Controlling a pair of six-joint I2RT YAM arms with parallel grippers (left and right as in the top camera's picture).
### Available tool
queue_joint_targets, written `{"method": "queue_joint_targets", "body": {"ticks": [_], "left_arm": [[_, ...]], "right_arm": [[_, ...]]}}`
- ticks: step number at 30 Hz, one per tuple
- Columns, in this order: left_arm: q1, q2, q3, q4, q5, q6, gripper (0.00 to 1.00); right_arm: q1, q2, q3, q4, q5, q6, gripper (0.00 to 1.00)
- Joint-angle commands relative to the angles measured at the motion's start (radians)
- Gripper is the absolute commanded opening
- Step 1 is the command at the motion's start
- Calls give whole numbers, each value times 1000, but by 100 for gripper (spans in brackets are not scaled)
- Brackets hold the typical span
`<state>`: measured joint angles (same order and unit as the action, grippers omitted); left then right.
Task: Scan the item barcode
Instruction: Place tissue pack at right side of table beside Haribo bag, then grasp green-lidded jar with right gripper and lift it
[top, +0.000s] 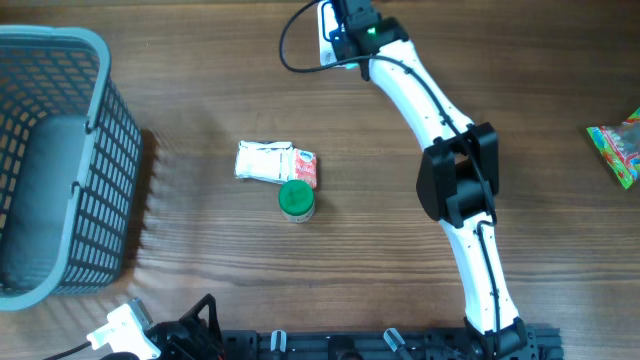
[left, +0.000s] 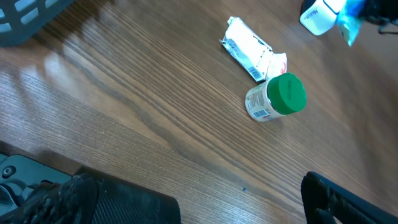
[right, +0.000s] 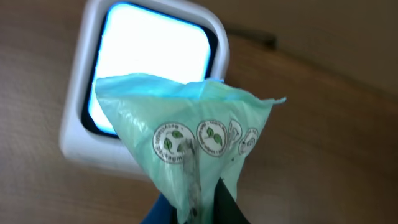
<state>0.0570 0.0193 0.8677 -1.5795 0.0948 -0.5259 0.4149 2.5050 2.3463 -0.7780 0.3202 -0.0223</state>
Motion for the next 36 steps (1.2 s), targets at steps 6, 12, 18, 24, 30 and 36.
{"method": "queue_joint_targets", "body": {"ticks": [6,12,18,24,30,36], "left_arm": [[-5,-3,-3,-11,8,-6,100],[-5,-3,-3,-11,8,-6,100],[-5,-3,-3,-11,8,-6,100],[-5,-3,-3,-11,8,-6,100],[-5,-3,-3,-11,8,-6,100],[-5,-3,-3,-11,8,-6,100]], "right_arm": [[-269,-102,209,-583,49,448,4],[-693,-92,-129,-494,61,409,4],[-868,-190,-101,-521,-63,401,100],[-550,-420,-124,-831,-796,438,100],[-70,-417,-229,-811,-519,447,100],[232,-417,-322,-715,-430,508,100]]}}
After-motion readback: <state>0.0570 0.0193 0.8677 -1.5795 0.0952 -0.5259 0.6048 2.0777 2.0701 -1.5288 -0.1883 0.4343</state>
